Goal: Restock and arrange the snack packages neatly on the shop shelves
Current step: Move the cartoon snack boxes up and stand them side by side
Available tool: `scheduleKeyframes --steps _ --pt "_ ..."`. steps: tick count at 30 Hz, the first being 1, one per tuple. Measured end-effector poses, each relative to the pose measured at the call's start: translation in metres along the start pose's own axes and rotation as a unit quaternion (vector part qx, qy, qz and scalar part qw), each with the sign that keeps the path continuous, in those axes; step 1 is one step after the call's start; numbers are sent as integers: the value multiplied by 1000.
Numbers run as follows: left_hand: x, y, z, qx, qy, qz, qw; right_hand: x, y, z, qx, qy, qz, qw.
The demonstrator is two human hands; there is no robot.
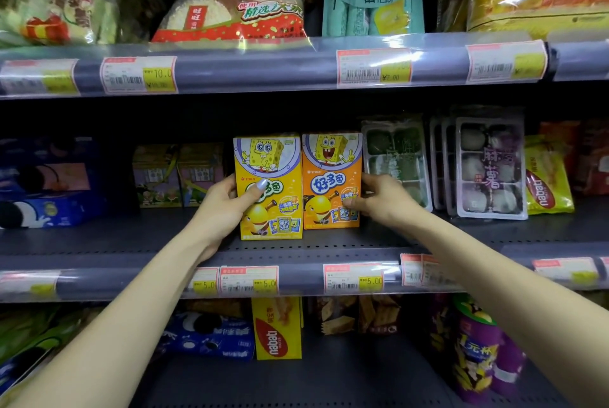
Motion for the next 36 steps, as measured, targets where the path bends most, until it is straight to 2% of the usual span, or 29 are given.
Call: scheduleKeyframes --steps 7,12,17,20,23,26,30,36 --pt "-1 5 -1 10 13 59 998 4 0 -5 0 -7 -13 1000" --pt "-12 2 -12 -20 -33 112 993 6 5 -11 -8 -12 -12 1000" --pt "-17 14 -31 -155 -75 242 955 11 19 -28 -56 9 -7 998" --pt "-32 9 -59 -229 -122 219 941 15 35 -46 -78 44 -24 996" --pt "-55 -19 -94 -250 -176 235 923 14 56 -67 -96 81 -36 991" --pt "-66 -59 -119 -221 -196 243 924 12 81 -94 -103 120 -37 987" --pt "-66 -128 -148 -149 -183 222 946 1 120 -134 -109 178 -39 977" --pt "-46 -250 -177 42 -163 227 959 -43 180 -203 -125 213 -50 968"
Point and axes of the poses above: each hand's wrist, its own z-axis towards the middle knuckle, its own y-axis out of the back of the hand, x = y × z, the point moved 6 cm from there along z, towards the middle knuckle, and after that the axes turned 13 degrees about z, right-handed, at the moved point
